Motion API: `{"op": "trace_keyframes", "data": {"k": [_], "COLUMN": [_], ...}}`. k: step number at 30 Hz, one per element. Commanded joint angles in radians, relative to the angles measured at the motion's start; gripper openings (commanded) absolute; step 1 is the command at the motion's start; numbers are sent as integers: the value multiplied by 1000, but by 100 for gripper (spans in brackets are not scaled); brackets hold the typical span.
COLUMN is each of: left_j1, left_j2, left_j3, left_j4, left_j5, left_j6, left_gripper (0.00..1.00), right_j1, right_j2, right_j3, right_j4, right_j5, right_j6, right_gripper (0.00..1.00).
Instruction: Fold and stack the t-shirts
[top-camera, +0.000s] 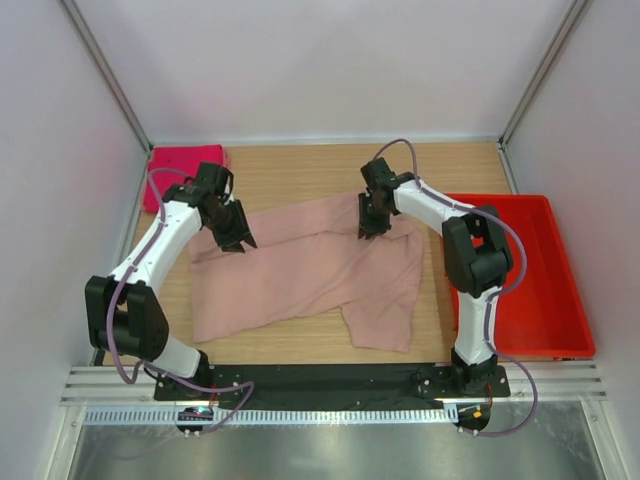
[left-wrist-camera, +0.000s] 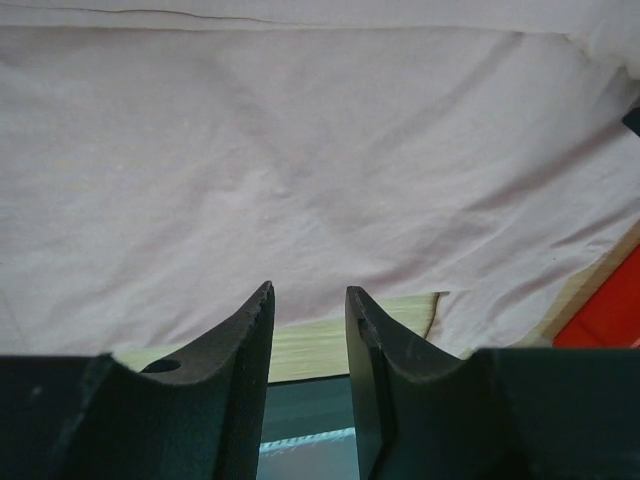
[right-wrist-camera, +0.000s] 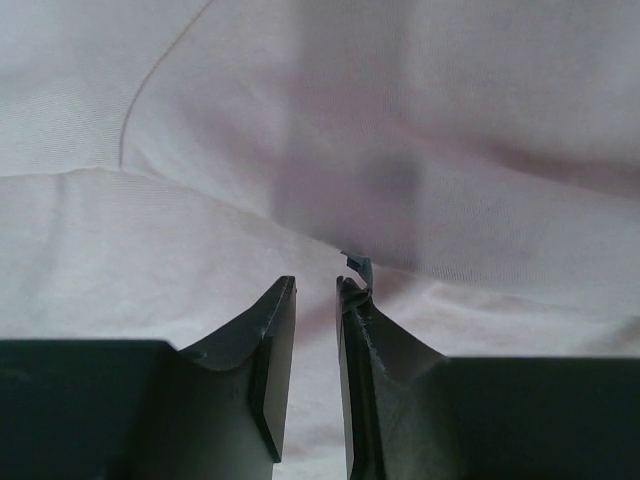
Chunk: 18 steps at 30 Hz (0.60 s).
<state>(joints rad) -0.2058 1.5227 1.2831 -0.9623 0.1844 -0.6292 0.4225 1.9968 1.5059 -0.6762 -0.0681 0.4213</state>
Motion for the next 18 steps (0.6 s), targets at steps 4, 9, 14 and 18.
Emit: {"op": "trace_keyframes", "data": {"k": [4, 9, 14, 18], "left_j1": [-1, -1, -1, -1], "left_j2": [-53, -24, 4, 13], "left_j3": [2, 24, 53, 42], "left_j4": [-18, -12, -35, -33], "left_j5": [-20, -10, 0, 10], "left_j6": [-12, -20, -6, 0], "left_gripper": [36, 35, 35, 36], "right_j1": [-11, -30, -51, -56], "right_j2": [26, 89, 225, 325], "right_j3": [57, 171, 339, 517], "right_j4": [55, 64, 99, 67], "right_j5": [20, 101, 111, 133], "right_j6": [7, -9, -44, -58], "right_gripper": [30, 30, 30, 30]}}
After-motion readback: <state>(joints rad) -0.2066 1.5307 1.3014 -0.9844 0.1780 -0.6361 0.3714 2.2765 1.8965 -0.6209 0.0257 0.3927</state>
